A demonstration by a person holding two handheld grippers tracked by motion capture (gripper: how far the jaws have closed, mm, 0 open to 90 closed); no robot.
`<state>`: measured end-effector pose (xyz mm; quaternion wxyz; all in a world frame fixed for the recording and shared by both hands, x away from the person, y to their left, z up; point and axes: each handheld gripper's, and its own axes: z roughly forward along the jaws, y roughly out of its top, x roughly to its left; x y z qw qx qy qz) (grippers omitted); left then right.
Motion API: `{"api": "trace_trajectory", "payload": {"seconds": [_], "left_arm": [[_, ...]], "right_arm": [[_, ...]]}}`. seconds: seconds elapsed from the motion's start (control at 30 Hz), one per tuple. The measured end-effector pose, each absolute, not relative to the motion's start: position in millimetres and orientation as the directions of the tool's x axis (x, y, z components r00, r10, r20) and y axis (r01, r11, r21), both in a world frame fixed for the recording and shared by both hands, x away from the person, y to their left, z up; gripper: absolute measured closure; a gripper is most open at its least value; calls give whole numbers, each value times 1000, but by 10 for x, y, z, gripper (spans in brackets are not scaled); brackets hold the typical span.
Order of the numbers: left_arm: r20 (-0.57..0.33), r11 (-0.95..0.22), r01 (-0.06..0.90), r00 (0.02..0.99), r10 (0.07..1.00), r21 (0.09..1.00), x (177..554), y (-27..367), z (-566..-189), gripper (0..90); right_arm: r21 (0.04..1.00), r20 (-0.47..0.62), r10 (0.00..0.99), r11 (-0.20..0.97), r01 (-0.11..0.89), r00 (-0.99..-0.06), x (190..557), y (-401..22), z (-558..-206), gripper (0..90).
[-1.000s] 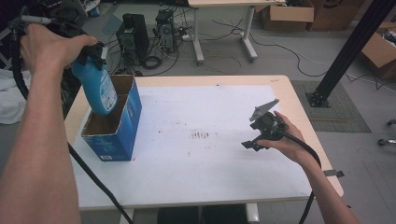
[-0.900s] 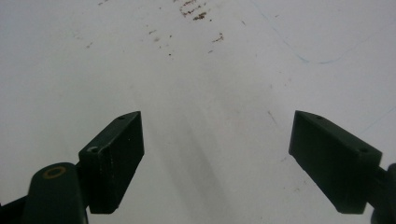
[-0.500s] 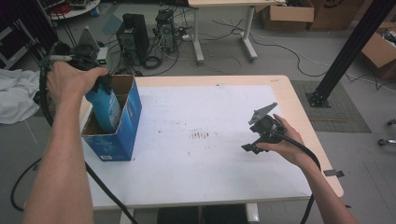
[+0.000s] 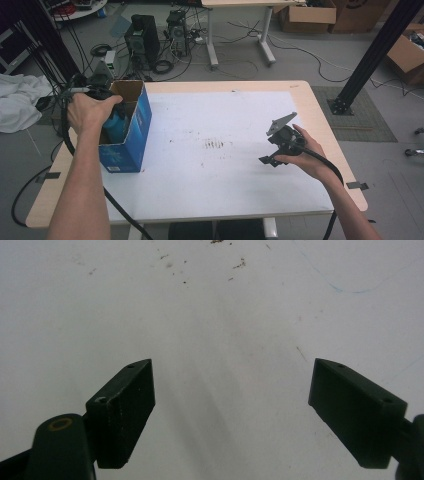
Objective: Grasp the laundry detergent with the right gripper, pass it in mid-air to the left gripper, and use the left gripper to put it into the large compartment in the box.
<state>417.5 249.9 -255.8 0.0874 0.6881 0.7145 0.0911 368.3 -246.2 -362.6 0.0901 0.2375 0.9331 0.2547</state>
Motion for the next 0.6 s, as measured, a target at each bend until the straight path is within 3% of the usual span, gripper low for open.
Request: {"api": "trace_trajectory", "payload": {"seconds": [0.6], "left_arm": [[32,16,969,-25,999,247,4186,2413,-2775,377]], "right_arm": [[510,-48,497,758,406,-866,3654,-2476,-3704,191]]}}
